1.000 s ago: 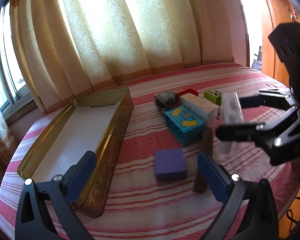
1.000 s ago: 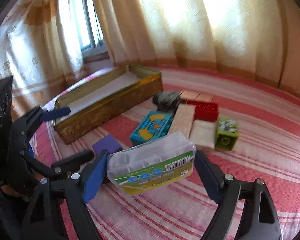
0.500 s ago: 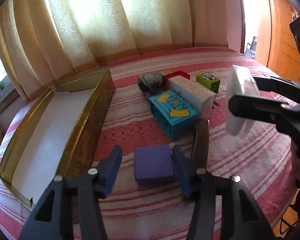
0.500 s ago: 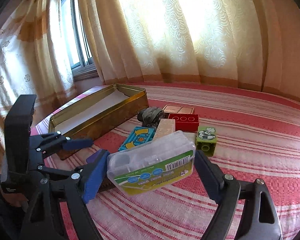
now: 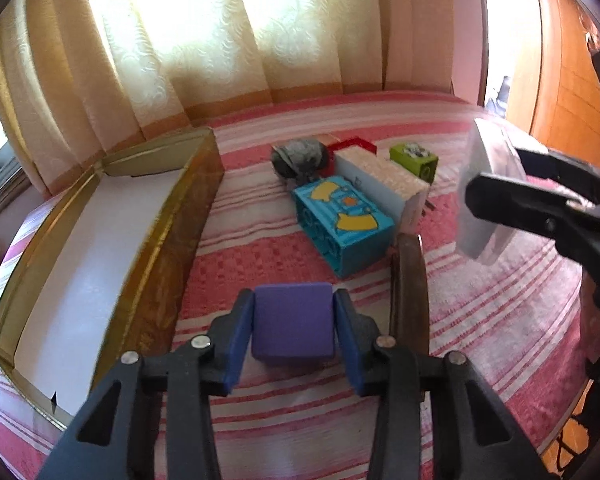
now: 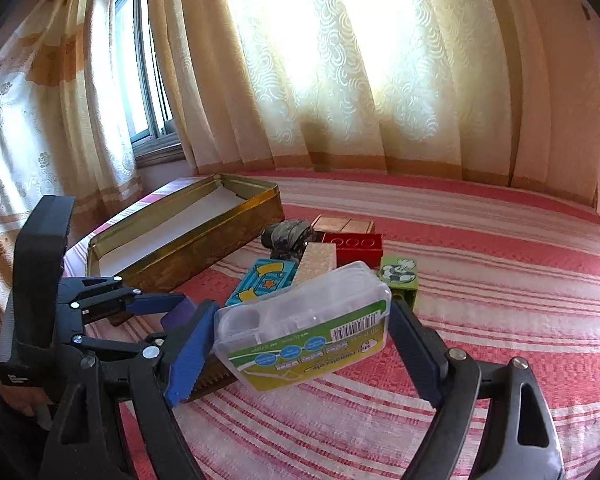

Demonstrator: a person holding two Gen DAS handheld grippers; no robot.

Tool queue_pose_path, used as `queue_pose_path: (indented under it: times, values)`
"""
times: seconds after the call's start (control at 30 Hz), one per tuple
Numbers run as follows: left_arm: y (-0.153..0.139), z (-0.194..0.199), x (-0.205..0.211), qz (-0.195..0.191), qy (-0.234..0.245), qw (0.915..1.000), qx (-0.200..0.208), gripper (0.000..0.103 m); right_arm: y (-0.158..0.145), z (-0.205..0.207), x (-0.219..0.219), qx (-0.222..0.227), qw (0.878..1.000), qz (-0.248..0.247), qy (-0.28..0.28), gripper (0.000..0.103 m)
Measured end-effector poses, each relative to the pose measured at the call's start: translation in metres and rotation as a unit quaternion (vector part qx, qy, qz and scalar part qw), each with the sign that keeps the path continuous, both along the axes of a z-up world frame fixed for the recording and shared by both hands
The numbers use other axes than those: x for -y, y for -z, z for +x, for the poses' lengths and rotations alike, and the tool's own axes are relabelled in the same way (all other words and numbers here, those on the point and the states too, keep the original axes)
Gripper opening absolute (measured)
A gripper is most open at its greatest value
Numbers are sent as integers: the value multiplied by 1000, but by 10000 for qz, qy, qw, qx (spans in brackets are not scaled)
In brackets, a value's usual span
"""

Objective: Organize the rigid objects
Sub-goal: 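Grasp the purple cube with the left tool while the right tool holds the clear box, then carry the purple cube and clear box over the gold tin tray with both tools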

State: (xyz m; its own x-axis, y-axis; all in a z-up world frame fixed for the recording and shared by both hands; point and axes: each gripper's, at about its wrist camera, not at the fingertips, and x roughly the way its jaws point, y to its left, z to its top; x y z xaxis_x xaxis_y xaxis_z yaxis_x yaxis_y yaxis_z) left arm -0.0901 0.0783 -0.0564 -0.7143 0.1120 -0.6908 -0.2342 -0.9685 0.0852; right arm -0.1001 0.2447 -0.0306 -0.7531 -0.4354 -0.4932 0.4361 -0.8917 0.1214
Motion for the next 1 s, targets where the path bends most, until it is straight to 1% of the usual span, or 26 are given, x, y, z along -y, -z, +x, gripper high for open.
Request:
queue_pose_path:
  times: [0.1, 0.3, 0.5, 0.63, 0.87, 1.0]
  values:
    - [-5, 4, 8, 202, -108, 9995, -200, 40, -2, 4, -1, -142, 9998, 18, 102, 86]
    - [-18, 19, 21, 528, -280, 9952, -776, 40, -7, 10, -6, -336, 9988, -10, 345, 86]
    - [-23, 24, 30, 692, -422, 9906, -1102, 40, -10, 15, -9, -483, 9975, -64, 513, 86]
    - [-25, 32, 32, 701, -466, 9882, -1278, 40, -12, 19, -10, -585, 9966, -54, 572, 86]
    - [-26, 38, 24, 521, -429, 9866, -1486, 40, -13, 23, -10, -675, 9958, -26, 619, 86]
    - [-27, 40, 27, 579, -452, 9856, -1526, 40, -14, 25, -11, -750, 9949, -63, 665, 86]
